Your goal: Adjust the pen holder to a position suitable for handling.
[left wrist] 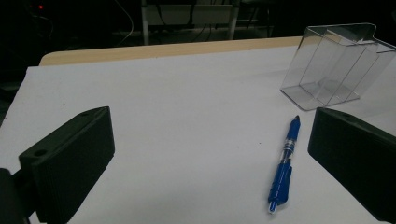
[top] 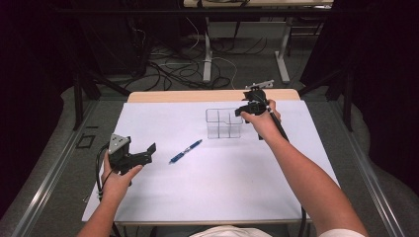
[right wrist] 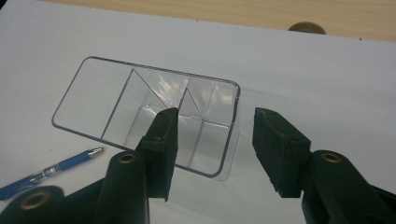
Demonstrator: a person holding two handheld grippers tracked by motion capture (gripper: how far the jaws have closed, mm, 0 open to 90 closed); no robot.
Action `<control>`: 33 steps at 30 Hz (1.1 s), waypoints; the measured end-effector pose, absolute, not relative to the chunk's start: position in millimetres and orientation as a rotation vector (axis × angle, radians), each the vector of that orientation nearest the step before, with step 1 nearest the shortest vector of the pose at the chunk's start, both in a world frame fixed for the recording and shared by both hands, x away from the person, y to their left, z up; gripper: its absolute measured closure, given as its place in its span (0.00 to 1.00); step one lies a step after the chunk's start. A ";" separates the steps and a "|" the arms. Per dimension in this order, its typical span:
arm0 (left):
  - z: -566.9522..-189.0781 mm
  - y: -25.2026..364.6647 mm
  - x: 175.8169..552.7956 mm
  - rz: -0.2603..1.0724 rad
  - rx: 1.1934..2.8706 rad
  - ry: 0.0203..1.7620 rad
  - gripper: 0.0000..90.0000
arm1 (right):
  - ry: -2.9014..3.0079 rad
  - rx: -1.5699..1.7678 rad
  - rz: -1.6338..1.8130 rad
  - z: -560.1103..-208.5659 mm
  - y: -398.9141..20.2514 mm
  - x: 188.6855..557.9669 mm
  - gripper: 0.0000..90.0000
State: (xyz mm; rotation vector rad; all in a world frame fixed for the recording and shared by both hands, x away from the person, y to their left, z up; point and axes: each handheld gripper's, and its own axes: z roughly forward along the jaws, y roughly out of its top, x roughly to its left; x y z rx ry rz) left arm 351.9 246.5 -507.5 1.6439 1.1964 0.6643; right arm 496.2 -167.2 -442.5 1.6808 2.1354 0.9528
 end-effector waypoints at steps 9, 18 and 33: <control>-508.0 245.8 351.3 0.653 1.645 1.203 0.01 | 2.138 1.578 1.085 -433.1 -182.5 484.7 0.44; -509.2 245.3 351.6 0.651 1.651 1.207 0.02 | 2.095 1.441 1.090 -437.5 -198.6 462.2 0.31; -508.8 244.8 351.9 0.650 1.670 1.210 0.02 | 1.975 1.288 1.186 -455.8 -222.3 406.7 0.00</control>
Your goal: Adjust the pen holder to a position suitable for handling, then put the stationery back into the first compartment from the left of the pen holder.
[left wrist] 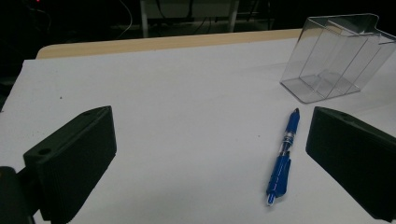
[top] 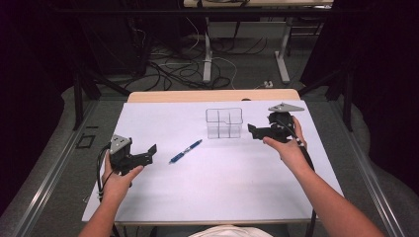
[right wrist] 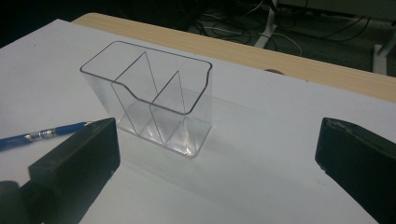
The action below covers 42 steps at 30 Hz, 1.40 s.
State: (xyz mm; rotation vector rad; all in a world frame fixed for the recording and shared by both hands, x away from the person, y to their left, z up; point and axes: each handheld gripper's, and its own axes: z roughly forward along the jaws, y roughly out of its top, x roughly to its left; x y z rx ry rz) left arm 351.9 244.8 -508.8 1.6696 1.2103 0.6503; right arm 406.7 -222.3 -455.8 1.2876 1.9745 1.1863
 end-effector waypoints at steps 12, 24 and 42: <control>-503.8 242.1 354.9 0.654 1.681 1.212 0.02 | 1.947 1.225 1.225 -484.3 -259.9 356.7 0.00; -485.1 227.2 369.3 0.605 1.691 1.173 0.01 | 1.931 1.260 1.205 -498.3 -279.7 347.9 0.00; -458.5 195.0 401.4 0.618 1.857 1.123 0.15 | 1.946 1.234 1.196 -501.0 -279.4 348.0 0.00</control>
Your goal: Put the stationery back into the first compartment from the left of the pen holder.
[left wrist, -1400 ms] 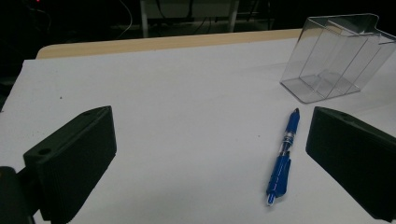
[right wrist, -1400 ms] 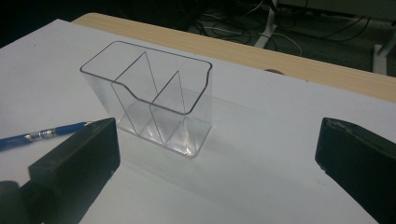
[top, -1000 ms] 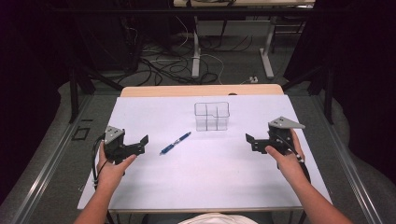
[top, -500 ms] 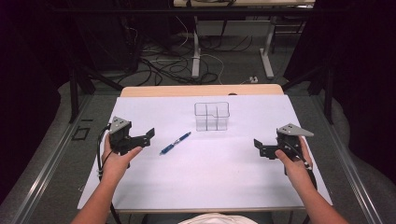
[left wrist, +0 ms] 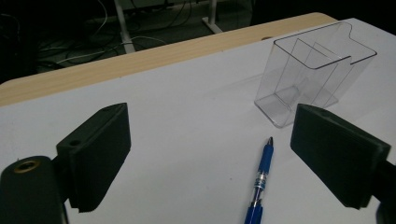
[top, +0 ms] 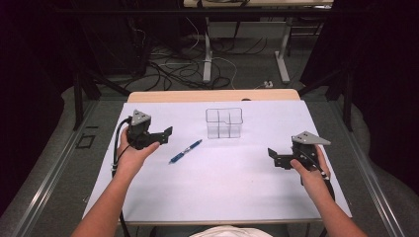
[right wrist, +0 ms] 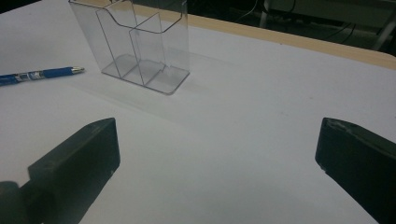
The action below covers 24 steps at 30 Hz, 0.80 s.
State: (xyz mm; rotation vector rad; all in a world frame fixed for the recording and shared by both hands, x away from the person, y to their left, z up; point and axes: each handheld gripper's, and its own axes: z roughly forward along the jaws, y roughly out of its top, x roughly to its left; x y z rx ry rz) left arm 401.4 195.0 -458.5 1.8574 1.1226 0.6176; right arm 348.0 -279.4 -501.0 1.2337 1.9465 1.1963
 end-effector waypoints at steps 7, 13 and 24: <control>-453.2 181.3 412.0 0.621 1.928 1.085 0.22 | 1.964 1.226 1.199 -503.3 -277.9 348.8 0.00; -449.3 168.2 419.7 0.654 1.993 1.033 0.30 | 1.960 1.248 1.189 -505.0 -279.7 349.5 0.00; -445.5 145.8 434.0 0.656 2.105 0.954 0.34 | 1.949 1.261 1.197 -506.9 -283.5 351.6 0.00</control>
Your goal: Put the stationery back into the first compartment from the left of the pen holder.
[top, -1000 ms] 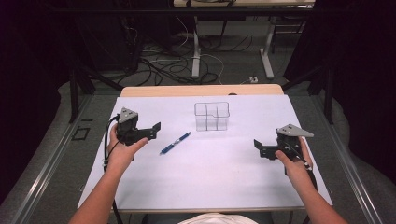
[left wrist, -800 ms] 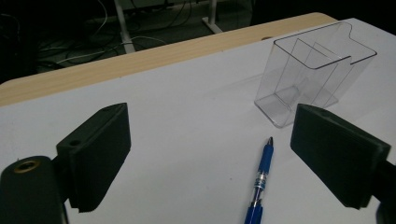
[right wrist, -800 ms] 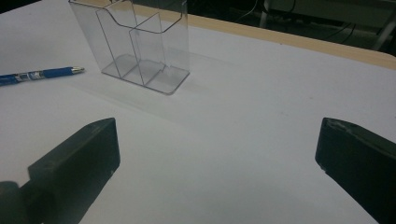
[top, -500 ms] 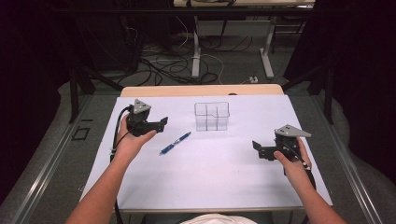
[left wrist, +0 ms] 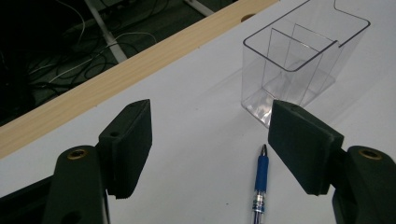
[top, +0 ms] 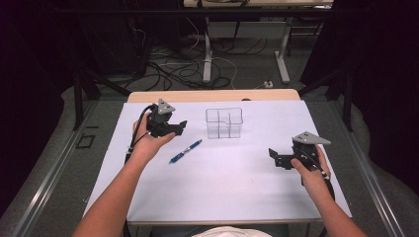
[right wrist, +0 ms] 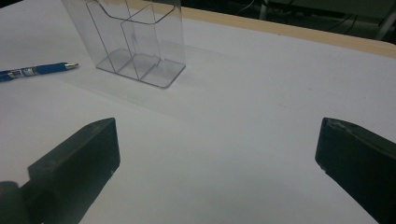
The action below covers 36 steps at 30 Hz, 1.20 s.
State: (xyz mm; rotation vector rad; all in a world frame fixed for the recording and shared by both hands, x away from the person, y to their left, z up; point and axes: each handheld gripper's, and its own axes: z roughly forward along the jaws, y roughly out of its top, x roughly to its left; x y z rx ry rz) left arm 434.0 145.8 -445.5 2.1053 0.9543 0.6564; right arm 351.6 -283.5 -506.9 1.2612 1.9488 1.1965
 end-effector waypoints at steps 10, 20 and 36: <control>-454.8 129.8 445.7 0.574 2.239 0.946 0.44 | 1.970 1.261 1.208 -508.6 -282.2 352.7 0.00; -471.6 117.3 455.7 0.474 2.392 0.919 0.49 | 1.978 1.262 1.206 -508.8 -282.0 352.4 0.00; -496.3 114.2 473.5 0.260 2.491 0.971 0.67 | 1.991 1.280 1.220 -510.1 -281.5 352.2 0.00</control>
